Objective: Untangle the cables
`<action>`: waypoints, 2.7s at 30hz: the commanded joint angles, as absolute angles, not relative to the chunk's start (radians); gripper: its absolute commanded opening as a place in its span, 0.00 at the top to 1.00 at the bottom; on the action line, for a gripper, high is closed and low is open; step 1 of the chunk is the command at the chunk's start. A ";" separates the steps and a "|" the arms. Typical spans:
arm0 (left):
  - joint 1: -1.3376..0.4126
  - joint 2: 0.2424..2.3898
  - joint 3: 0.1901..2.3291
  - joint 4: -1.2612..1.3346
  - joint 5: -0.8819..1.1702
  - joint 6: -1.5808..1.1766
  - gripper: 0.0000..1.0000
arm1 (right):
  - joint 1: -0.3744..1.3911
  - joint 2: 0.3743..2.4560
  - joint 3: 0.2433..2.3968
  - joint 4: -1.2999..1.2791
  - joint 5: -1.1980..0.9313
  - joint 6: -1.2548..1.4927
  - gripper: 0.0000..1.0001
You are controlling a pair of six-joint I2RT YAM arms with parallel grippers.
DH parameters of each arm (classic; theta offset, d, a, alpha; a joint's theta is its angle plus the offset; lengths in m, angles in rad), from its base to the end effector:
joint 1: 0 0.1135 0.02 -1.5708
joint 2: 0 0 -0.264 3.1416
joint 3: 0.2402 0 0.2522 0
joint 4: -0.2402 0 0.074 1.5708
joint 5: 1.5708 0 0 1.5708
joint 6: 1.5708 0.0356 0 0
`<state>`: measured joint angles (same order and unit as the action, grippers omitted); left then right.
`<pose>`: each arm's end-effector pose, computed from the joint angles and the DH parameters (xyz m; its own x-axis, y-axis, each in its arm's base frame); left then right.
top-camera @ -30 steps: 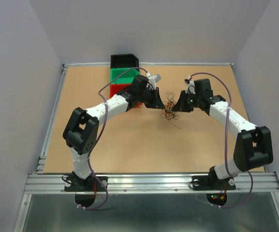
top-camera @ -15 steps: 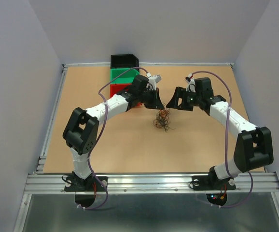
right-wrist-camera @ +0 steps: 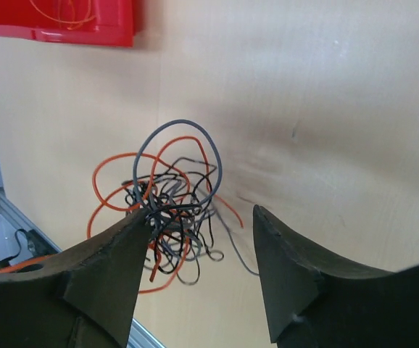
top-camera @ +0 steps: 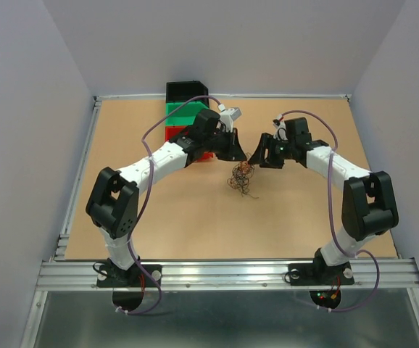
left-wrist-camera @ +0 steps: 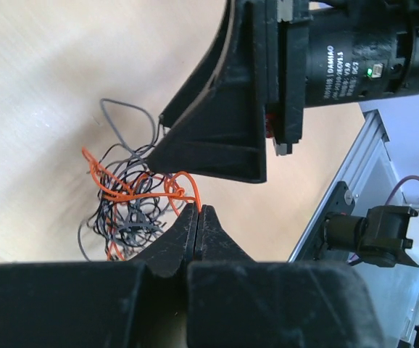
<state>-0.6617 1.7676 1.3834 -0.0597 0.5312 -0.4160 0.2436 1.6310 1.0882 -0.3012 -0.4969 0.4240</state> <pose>0.3169 -0.2697 0.2913 -0.6699 0.0801 -0.7381 0.6778 0.4717 -0.5639 0.3323 0.1001 0.2232 -0.8747 0.1553 -0.4591 -0.1751 0.7821 0.5981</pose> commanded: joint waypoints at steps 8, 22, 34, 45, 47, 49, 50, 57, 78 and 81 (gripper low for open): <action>-0.669 1.707 1.407 -0.029 0.574 -0.417 1.00 | 0.265 1.649 1.172 -0.187 -0.649 0.479 0.45; -0.652 1.712 1.552 -0.124 0.503 -0.423 1.00 | 0.249 1.652 1.097 -0.225 -0.522 0.525 0.99; -0.348 1.445 1.489 -0.219 0.315 -0.446 1.00 | 0.005 1.628 1.000 -0.386 -0.298 0.565 0.99; -0.240 1.379 1.491 -0.252 0.329 -0.402 1.00 | 0.005 1.577 1.031 -0.439 -0.218 0.538 0.99; -0.226 1.403 1.541 -0.290 0.328 -0.384 1.00 | 0.005 1.560 1.025 -0.440 -0.207 0.554 0.99; -0.180 1.417 1.587 -0.328 0.272 -0.367 1.00 | 0.005 1.548 1.025 -0.454 -0.129 0.561 1.00; -0.157 1.417 1.627 -0.357 0.249 -0.371 1.00 | 0.005 1.545 1.028 -0.478 -0.098 0.572 0.99; -0.023 1.401 1.778 -0.440 0.065 -0.474 1.00 | -0.018 1.499 1.009 -0.532 0.061 0.617 0.99; 0.086 1.348 1.776 -0.215 0.245 -0.595 1.00 | -0.109 1.462 1.032 -0.526 -0.058 0.607 0.99; 0.081 1.362 1.789 -0.183 0.288 -0.607 1.00 | -0.107 1.494 1.069 -0.522 -0.116 0.604 0.99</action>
